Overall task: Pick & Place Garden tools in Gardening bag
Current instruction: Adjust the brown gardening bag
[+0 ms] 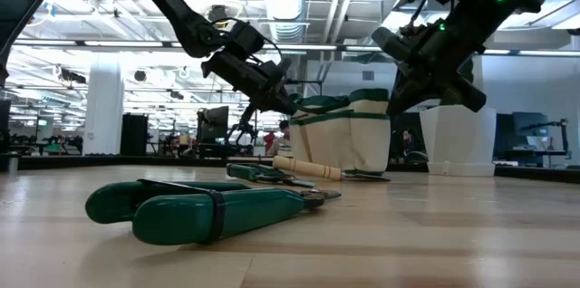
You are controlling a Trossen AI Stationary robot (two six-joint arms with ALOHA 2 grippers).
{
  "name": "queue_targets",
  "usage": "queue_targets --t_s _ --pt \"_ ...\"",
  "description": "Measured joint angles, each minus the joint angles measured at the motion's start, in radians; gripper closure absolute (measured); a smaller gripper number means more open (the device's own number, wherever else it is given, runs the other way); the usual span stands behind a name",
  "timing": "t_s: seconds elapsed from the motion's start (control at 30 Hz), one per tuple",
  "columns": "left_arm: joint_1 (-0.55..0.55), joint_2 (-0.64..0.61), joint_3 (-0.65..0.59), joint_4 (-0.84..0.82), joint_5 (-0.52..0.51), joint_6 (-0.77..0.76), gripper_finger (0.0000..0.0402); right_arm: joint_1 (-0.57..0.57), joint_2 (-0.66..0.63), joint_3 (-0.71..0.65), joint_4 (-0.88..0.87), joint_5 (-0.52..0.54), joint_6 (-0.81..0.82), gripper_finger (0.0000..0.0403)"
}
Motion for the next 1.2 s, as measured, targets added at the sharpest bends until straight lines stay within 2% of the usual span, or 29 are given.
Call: queue_targets --t_s 0.17,0.43,0.57,0.67,0.83,1.0,1.2 --pt "0.015 0.031 0.0 -0.004 0.019 -0.008 0.0401 0.019 0.009 -0.014 -0.057 -0.008 0.077 0.0403" --pt "-0.003 0.101 -0.001 0.017 0.059 -0.035 0.0401 -0.011 0.009 -0.095 0.061 0.024 0.098 0.0403" --pt "-0.009 0.103 -0.001 0.03 0.092 -0.034 0.0401 -0.07 0.009 -0.095 0.161 0.023 -0.021 0.0403" --pt "-0.015 0.103 -0.001 0.029 0.132 -0.039 0.0401 -0.134 0.009 -0.095 0.245 -0.025 -0.118 0.0403" --pt "-0.042 0.102 -0.02 0.016 0.224 -0.061 0.0401 -0.219 0.009 -0.095 0.271 -0.093 -0.215 0.0403" --pt "-0.074 0.04 -0.106 -0.031 0.242 -0.071 0.0401 -0.285 0.009 -0.095 0.293 -0.178 -0.297 0.0403" --pt "-0.066 -0.148 -0.27 -0.025 0.134 -0.046 0.0401 -0.353 0.009 -0.095 0.348 -0.229 -0.379 0.0403"
